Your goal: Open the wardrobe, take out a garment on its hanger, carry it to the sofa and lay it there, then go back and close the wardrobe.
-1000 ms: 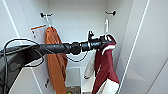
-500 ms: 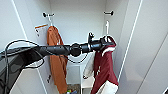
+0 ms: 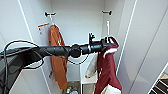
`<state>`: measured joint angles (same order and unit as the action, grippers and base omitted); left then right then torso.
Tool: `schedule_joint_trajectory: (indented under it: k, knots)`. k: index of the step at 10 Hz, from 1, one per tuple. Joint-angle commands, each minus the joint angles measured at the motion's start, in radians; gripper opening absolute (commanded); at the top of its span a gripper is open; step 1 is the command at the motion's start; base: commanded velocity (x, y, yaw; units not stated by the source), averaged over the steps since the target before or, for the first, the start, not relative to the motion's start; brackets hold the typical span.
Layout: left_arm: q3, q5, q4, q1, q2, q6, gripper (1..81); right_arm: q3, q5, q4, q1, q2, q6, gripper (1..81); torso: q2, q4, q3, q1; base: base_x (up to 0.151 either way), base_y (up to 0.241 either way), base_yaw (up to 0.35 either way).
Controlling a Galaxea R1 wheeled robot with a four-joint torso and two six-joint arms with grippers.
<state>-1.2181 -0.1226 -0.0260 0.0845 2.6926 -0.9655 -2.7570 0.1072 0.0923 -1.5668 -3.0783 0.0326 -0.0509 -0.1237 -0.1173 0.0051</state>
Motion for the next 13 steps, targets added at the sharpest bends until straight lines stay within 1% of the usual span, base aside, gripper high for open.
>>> schedule_joint_trajectory:
  k: [1,3,4,5,8,10,12,13]
  knots:
    - [0.012,-0.092,-0.069,0.169,-0.006,0.041,1.0,0.002,-0.057,0.001,0.03,-0.004,0.003,81.1,0.0,0.0,0.0,0.0,-0.12,0.0,0.0]
    - [0.043,-0.094,-0.086,0.157,-0.02,0.044,1.0,-0.001,-0.057,0.001,0.026,-0.004,0.004,81.1,0.0,0.0,0.0,0.0,-0.12,0.0,0.0]
    - [0.051,-0.107,-0.094,0.145,-0.026,0.044,1.0,-0.001,-0.057,0.001,0.026,-0.004,0.004,81.1,-0.001,0.0,0.0,-0.002,-0.124,0.0,0.0]
    - [0.055,-0.138,-0.104,0.126,-0.034,0.053,1.0,0.002,-0.057,0.001,0.026,-0.004,0.004,81.1,-0.001,0.0,0.0,-0.002,-0.124,0.0,0.0]
    - [0.083,-0.147,-0.114,0.088,-0.075,0.056,1.0,0.004,-0.057,0.001,0.029,-0.006,0.004,81.1,-0.001,0.0,0.0,-0.002,-0.124,0.0,0.0]
    - [0.124,-0.158,-0.115,0.071,-0.118,0.057,1.0,-0.002,-0.057,0.001,0.029,-0.004,0.004,81.1,-0.001,0.0,0.0,-0.002,-0.124,0.0,0.0]
    - [0.156,-0.161,-0.115,0.036,-0.154,0.074,1.0,-0.001,-0.057,0.001,0.03,-0.004,0.004,81.1,-0.001,0.0,0.0,-0.002,-0.125,0.0,0.0]
    - [0.175,-0.193,-0.115,0.015,-0.169,0.082,1.0,0.001,-0.057,0.001,0.033,-0.006,0.004,81.1,-0.001,0.0,0.0,-0.002,-0.125,0.0,0.0]
